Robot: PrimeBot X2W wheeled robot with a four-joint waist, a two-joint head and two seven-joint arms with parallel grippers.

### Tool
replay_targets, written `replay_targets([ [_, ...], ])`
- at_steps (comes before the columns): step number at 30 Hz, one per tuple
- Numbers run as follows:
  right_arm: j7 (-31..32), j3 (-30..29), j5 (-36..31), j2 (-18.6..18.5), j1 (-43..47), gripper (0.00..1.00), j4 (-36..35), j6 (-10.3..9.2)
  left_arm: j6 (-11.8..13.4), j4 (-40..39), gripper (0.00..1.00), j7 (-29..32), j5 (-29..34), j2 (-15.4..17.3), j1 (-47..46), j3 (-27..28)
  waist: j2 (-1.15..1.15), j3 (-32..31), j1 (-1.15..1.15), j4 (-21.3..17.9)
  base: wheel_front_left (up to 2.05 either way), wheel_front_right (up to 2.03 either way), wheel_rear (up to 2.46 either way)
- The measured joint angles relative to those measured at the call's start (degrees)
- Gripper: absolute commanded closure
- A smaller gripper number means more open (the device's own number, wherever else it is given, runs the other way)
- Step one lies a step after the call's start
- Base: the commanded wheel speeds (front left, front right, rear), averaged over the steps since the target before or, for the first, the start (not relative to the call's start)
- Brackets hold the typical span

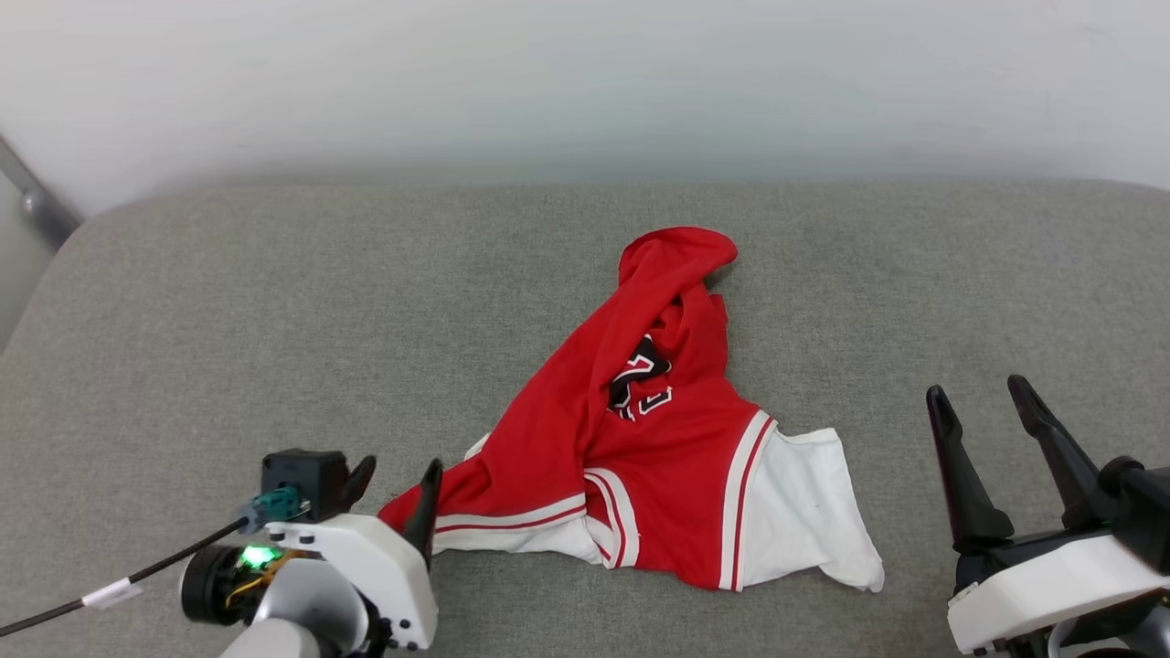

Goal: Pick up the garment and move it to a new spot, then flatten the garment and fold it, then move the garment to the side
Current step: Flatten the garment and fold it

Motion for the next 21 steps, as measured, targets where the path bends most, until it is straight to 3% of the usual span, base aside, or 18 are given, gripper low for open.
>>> replay_targets([
  [7,0.46,0.35,-0.07,0.00,0.04,0.00,-0.35,0.00,-2.33,-1.20,0.00,2.42,3.59,-0.76,-4.56,-5.05,0.00,-0.59,0.00,-0.04,0.00,0.00,0.00],
  [14,0.52,0.96,-0.04,0.01,-0.18,0.00,-0.53,0.00,-9.68,3.33,0.00,17.15,2.94,1.56,-11.57,-11.46,0.00,1.52,0.00,-1.39,0.00,0.00,0.00],
  [20,-0.20,0.94,0.42,0.01,-1.19,0.00,0.04,0.00,-13.74,4.48,0.00,23.52,1.78,3.80,-13.99,-13.56,0.00,3.99,0.00,-3.15,0.00,0.00,0.00],
  [21,-0.42,0.91,0.48,0.01,-1.33,0.00,0.29,0.00,-14.21,4.39,0.18,24.21,1.38,3.94,-14.05,-13.88,0.00,4.30,0.00,-3.46,0.00,0.00,0.00],
])
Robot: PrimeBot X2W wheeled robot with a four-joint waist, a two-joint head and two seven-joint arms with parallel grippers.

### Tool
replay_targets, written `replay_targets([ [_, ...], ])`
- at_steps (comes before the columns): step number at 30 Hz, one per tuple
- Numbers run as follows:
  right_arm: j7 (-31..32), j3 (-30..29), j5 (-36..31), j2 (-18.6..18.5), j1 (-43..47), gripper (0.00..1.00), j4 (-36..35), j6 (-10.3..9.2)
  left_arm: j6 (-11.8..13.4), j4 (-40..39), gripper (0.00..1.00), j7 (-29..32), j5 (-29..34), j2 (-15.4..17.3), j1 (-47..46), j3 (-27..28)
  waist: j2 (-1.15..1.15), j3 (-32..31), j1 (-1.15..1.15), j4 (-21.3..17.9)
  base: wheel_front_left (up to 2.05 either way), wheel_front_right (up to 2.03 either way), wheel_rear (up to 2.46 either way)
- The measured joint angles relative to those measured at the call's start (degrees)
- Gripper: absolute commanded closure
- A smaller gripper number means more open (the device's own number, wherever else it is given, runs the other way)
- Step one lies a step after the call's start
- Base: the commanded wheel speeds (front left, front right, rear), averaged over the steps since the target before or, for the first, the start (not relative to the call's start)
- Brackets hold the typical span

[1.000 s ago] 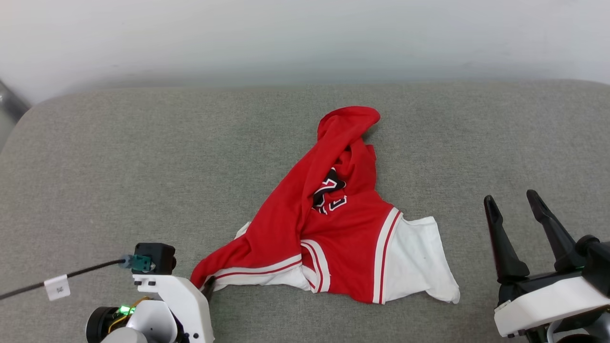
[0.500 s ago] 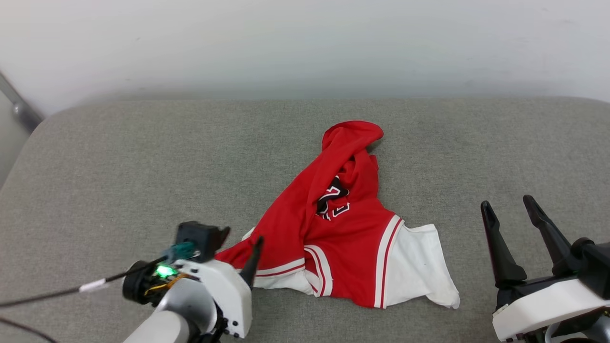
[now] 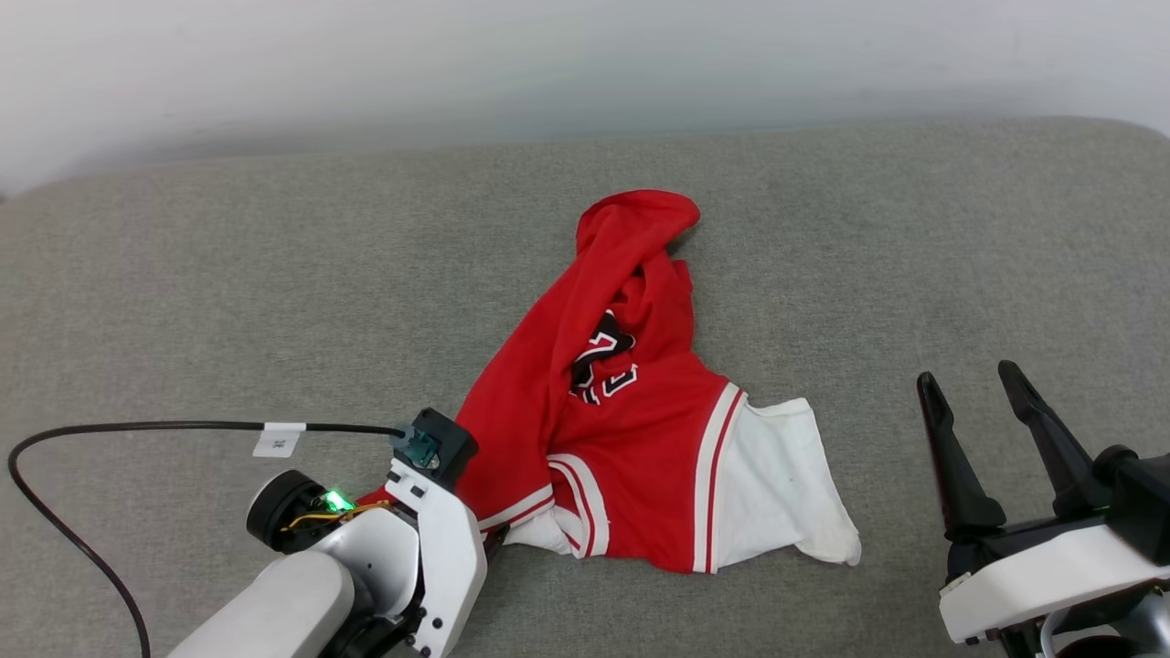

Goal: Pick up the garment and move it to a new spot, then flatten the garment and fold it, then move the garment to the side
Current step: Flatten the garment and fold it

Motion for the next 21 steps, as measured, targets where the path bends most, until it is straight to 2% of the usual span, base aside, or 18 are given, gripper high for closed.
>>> replay_targets([
  [1,-0.16,0.01,0.07,0.00,-0.03,0.00,0.14,0.00,-0.32,-0.20,0.51,0.20,-0.04,0.26,-0.07,-0.21,0.00,0.28,0.00,-0.27,0.00,0.00,0.00],
  [2,-0.24,-0.02,0.14,0.00,-0.05,0.00,0.33,0.00,-0.70,-0.40,0.73,0.23,-0.29,0.44,-0.24,-0.20,0.00,0.53,0.00,-0.52,0.00,0.00,0.00],
  [3,-0.41,-0.05,0.34,0.00,-0.06,0.00,0.52,0.00,-0.71,-0.57,1.00,0.48,-0.43,0.49,-0.42,-0.16,0.00,0.72,0.00,-0.72,0.00,0.00,0.00],
  [7,-0.62,-0.25,0.52,0.00,-0.26,0.00,1.03,0.00,-0.80,-2.10,1.00,-0.13,-0.10,1.07,-1.12,0.25,0.00,0.97,0.00,-1.06,0.00,0.00,0.00],
  [11,-0.64,-0.69,0.78,0.01,-0.25,0.00,1.33,0.00,0.73,-4.54,1.00,-3.43,0.29,1.24,-1.57,2.47,0.00,0.50,0.00,-0.84,0.00,0.00,0.00],
  [15,-0.27,-1.12,0.93,0.00,-0.02,0.00,1.48,0.00,3.86,-6.88,1.00,-8.09,-1.51,0.99,-1.08,7.04,0.00,-0.37,0.00,-0.25,0.00,0.00,0.00],
  [20,0.30,-1.45,0.92,0.00,0.10,0.00,1.13,0.00,9.88,-7.26,1.00,-13.26,-5.77,1.15,4.32,14.47,0.00,-0.93,0.00,0.66,0.00,0.00,0.00],
  [21,0.30,-1.45,0.92,0.00,0.10,0.00,1.13,0.00,9.88,-7.26,1.00,-13.26,-5.77,1.15,4.32,14.47,0.00,-0.93,0.00,0.66,0.00,0.00,0.00],
])
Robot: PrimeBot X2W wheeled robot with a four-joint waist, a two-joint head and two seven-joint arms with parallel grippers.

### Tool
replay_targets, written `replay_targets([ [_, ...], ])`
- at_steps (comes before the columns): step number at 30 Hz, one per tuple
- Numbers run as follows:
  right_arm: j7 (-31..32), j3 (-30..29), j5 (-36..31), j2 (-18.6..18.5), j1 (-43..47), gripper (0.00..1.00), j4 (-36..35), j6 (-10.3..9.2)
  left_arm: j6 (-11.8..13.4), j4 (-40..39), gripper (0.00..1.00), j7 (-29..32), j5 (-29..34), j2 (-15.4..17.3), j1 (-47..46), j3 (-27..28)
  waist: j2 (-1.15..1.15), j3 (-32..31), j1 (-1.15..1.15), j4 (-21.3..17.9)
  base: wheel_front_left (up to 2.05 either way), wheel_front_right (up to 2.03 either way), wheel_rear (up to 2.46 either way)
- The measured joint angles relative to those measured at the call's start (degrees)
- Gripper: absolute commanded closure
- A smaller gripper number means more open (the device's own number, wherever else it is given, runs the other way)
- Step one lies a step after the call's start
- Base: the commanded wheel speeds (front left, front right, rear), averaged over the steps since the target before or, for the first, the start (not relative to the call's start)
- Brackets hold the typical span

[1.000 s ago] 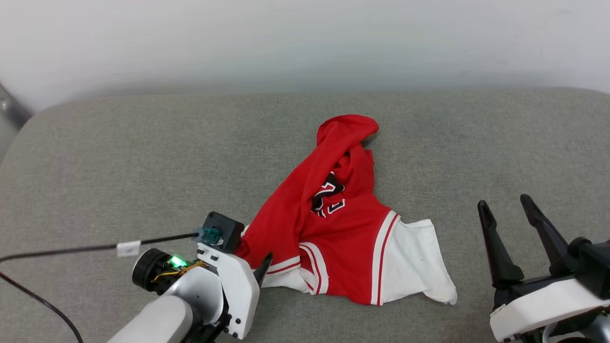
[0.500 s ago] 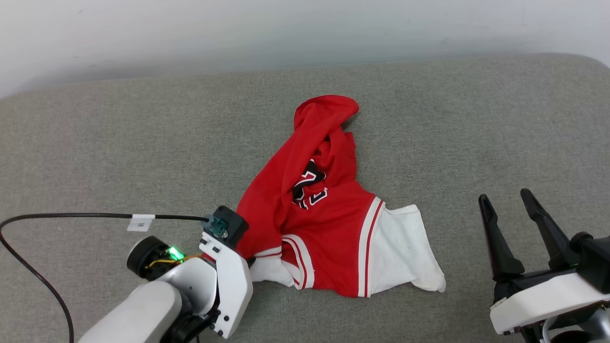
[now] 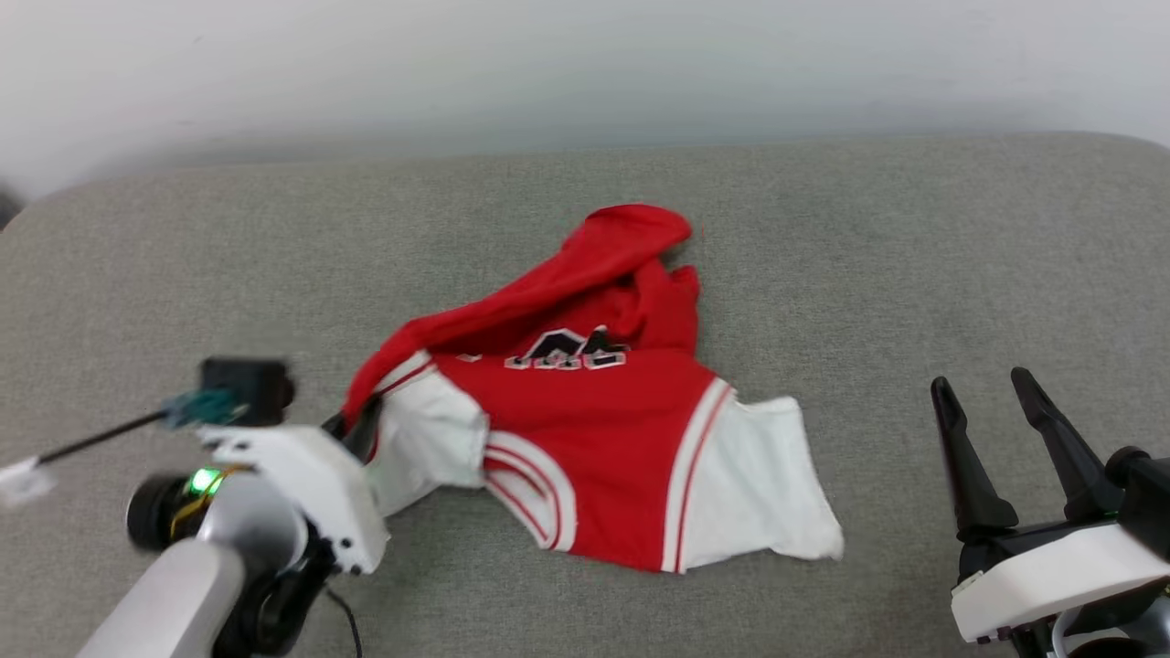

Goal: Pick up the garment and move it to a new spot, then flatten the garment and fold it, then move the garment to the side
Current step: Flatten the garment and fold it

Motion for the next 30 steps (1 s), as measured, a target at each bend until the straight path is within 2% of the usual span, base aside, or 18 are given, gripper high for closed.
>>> replay_targets([
  [1,0.09,-0.08,0.00,0.00,0.04,0.00,-0.21,0.00,1.67,0.76,1.00,-2.56,-4.01,-1.04,3.91,3.60,0.00,-0.01,0.00,0.33,0.00,0.00,0.00],
  [4,0.41,-0.13,0.01,0.01,0.08,0.00,-0.32,0.00,2.61,4.22,1.00,-5.25,-8.25,-1.81,9.12,7.60,0.00,0.15,0.00,0.78,0.00,0.00,0.00],
  [10,0.69,-0.27,-0.03,0.01,-0.03,0.00,-0.83,0.00,1.59,10.65,1.00,-6.56,-11.05,-2.76,12.54,8.82,0.00,0.58,0.00,1.68,0.00,0.00,0.00],
  [11,0.92,-0.26,-0.32,0.01,-0.16,0.00,-0.99,0.00,1.02,12.33,1.00,-7.21,-11.85,-3.82,12.45,9.07,0.00,0.68,0.00,1.98,0.00,0.00,0.00],
  [12,0.92,-0.21,-0.52,0.01,-0.21,0.00,-1.12,0.00,0.67,13.08,0.72,-7.26,-11.74,-4.07,12.43,8.70,0.00,0.67,0.00,2.09,0.00,0.00,0.00],
  [13,0.92,-0.21,-0.52,0.01,-0.21,0.00,-1.12,0.00,0.67,13.08,0.27,-7.26,-11.74,-4.07,12.43,8.70,0.00,0.67,0.00,2.09,0.00,0.00,0.00],
  [14,0.92,-0.19,-0.70,0.01,-0.35,0.00,-1.24,0.00,0.23,14.25,0.00,-7.72,-11.50,-4.26,12.19,8.33,0.00,0.52,0.00,2.21,0.00,0.00,0.00],
  [22,1.11,-0.15,-0.67,0.01,-0.01,0.00,-1.12,0.00,0.65,13.67,0.00,-11.20,-8.50,-4.58,11.56,7.46,0.00,-1.47,0.00,2.67,0.00,0.00,0.00],
  [30,1.16,-0.26,0.01,0.01,1.30,0.00,-1.10,0.00,3.66,4.94,0.00,-10.98,-3.72,-0.98,11.37,6.34,0.00,-3.78,0.00,3.12,0.00,0.00,0.00],
])
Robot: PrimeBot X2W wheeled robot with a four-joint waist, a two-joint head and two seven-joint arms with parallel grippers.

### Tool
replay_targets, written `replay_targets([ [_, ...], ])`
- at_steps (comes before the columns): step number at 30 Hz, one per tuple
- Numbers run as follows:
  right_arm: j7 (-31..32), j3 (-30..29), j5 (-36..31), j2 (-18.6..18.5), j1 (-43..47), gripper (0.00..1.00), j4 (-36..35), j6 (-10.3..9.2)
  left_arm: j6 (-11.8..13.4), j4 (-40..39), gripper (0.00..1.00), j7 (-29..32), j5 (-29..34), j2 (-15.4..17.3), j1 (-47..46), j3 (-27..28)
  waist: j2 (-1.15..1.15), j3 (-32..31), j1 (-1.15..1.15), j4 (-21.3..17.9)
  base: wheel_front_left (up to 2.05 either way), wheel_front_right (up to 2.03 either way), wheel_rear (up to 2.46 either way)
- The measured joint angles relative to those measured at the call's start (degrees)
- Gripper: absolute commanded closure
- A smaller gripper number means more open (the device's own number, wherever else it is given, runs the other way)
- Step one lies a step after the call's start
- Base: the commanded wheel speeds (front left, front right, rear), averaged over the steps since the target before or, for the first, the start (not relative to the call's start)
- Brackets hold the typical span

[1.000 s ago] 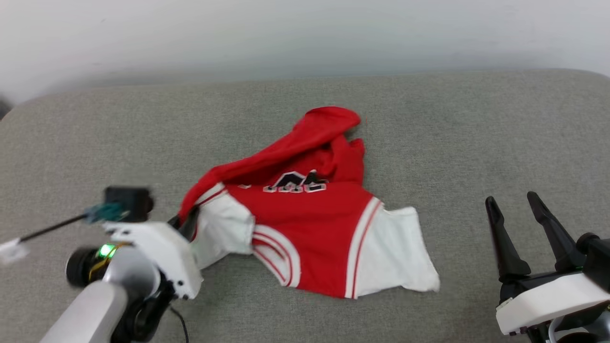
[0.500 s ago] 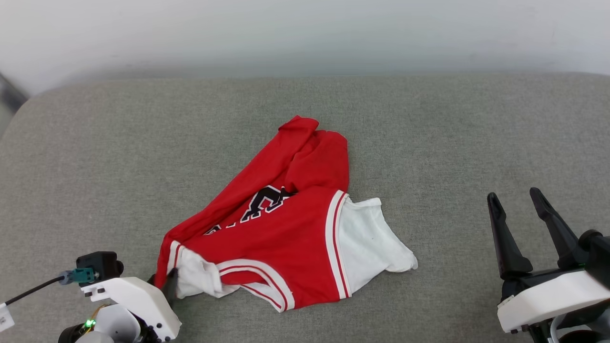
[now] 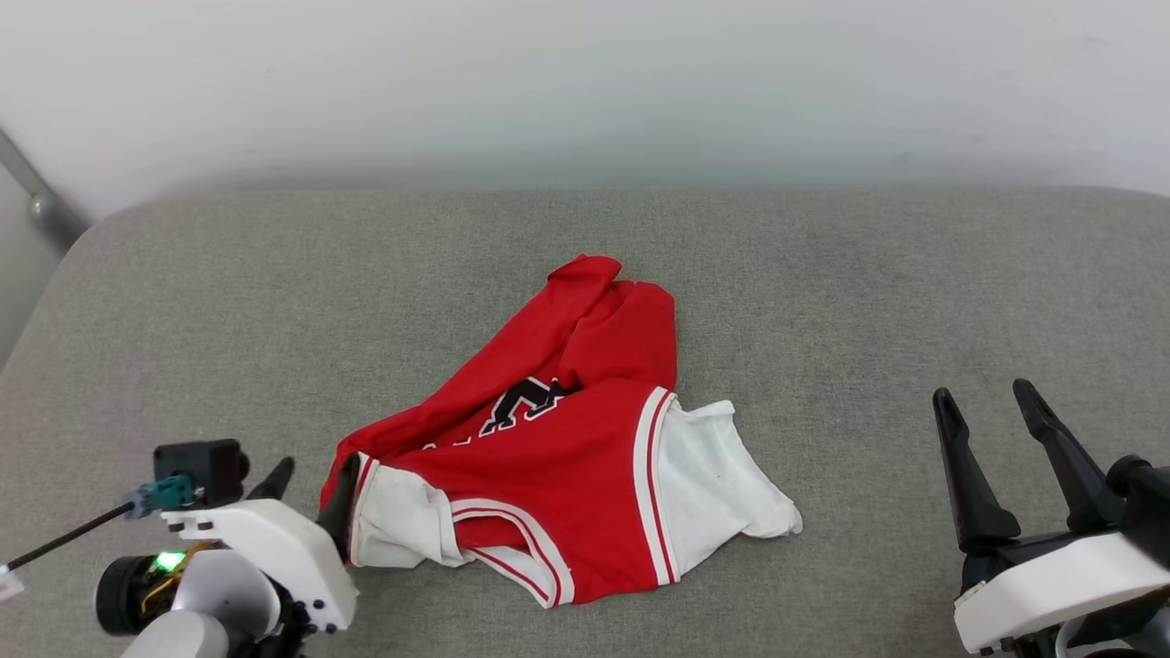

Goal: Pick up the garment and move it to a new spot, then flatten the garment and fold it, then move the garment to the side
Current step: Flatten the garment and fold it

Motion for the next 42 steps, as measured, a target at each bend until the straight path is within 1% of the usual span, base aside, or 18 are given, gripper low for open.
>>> replay_targets([
  [3,-0.03,0.00,0.16,0.00,0.03,0.00,0.00,0.00,-0.08,-3.90,0.00,2.83,1.24,1.19,-0.52,-2.10,0.00,-0.16,0.00,-0.11,0.00,0.00,0.00],
  [8,-0.19,0.20,0.57,0.00,0.08,0.00,0.27,0.00,-2.15,-6.72,0.00,11.63,1.62,3.32,-2.71,-6.94,0.00,0.34,0.00,-0.66,0.00,0.00,0.00],
  [12,-0.65,0.45,0.68,0.00,-0.15,0.00,0.40,0.00,-3.47,-6.48,0.00,17.78,1.93,4.49,-5.50,-9.73,0.00,1.53,0.00,-1.39,0.00,0.00,0.00],
  [14,-0.88,0.62,0.93,0.01,-0.32,0.00,0.54,0.00,-3.76,-5.88,0.00,19.50,2.38,4.57,-6.93,-10.59,0.00,2.27,0.00,-1.91,0.00,0.00,0.00],
  [15,-1.31,0.63,1.09,0.00,-0.98,0.00,0.81,0.00,-4.05,-4.33,0.00,22.35,2.75,4.91,-8.79,-11.54,0.00,3.40,0.00,-2.79,0.00,0.00,0.00],
  [17,-1.62,0.76,1.11,0.01,-1.36,0.00,1.10,0.00,-4.07,-3.15,0.00,23.87,2.92,5.58,-9.54,-11.89,0.00,4.11,0.00,-3.48,0.00,0.00,0.00],
  [18,-1.70,0.75,1.16,0.01,-1.41,0.00,1.24,0.00,-4.05,-2.77,0.15,24.70,2.98,5.89,-9.83,-12.02,0.00,4.43,0.00,-3.82,0.00,0.00,0.00],
  [19,-1.93,0.70,1.19,0.01,-1.41,0.00,1.40,0.00,-4.01,-2.54,0.58,25.37,2.98,6.10,-10.01,-12.12,0.00,4.72,0.00,-4.11,0.00,0.00,0.00],
  [20,-2.13,0.64,1.20,0.00,-1.41,0.00,1.56,0.00,-4.00,-2.37,0.87,25.87,2.98,6.31,-10.12,-12.19,0.00,4.97,0.00,-4.37,0.00,0.00,0.00],
  [21,-2.21,0.56,1.32,0.00,-1.41,0.00,1.74,0.00,-4.00,-2.36,1.00,25.97,2.97,6.48,-10.15,-12.16,0.00,5.16,0.00,-4.58,0.00,0.00,0.00],
  [26,-2.89,0.41,1.71,0.01,-1.44,0.00,2.50,0.00,-3.53,-2.70,1.00,26.35,3.05,7.59,-10.22,-11.89,0.00,5.35,0.00,-4.76,0.00,0.00,0.00],
  [30,-3.14,-0.26,1.70,0.01,-1.41,0.00,2.78,0.00,-2.90,-4.17,1.00,24.52,3.43,8.13,-10.22,-10.71,0.00,4.82,0.00,-3.90,0.00,0.00,0.00],
  [33,-3.12,-0.65,1.71,0.00,-1.26,0.00,2.82,0.00,-1.66,-6.61,1.00,22.72,3.66,8.84,-10.06,-9.15,0.00,4.31,0.00,-2.64,0.00,0.00,0.00],
  [36,-2.77,-0.85,1.70,0.01,-0.68,0.00,2.75,0.00,1.34,-10.00,1.00,20.87,3.60,10.09,-8.29,-6.39,0.00,3.61,0.00,-1.07,0.00,0.00,0.00],
  [38,-2.61,-1.14,1.69,-0.01,-0.54,0.00,2.53,0.00,3.90,-11.58,1.00,19.71,3.01,11.43,-5.71,-3.89,0.00,3.17,0.00,0.08,0.00,0.00,0.00],
  [40,-2.52,-1.21,1.69,0.01,-0.33,0.00,2.34,0.00,5.99,-12.21,1.00,18.90,1.21,12.62,-2.35,-1.20,0.00,2.74,0.00,1.21,0.00,0.00,0.00],
  [42,-2.11,-1.24,1.69,0.01,-0.14,0.00,2.03,0.00,7.55,-11.87,1.00,17.92,-0.60,13.49,1.18,1.33,0.00,2.45,0.00,2.21,0.00,0.00,0.00],
])
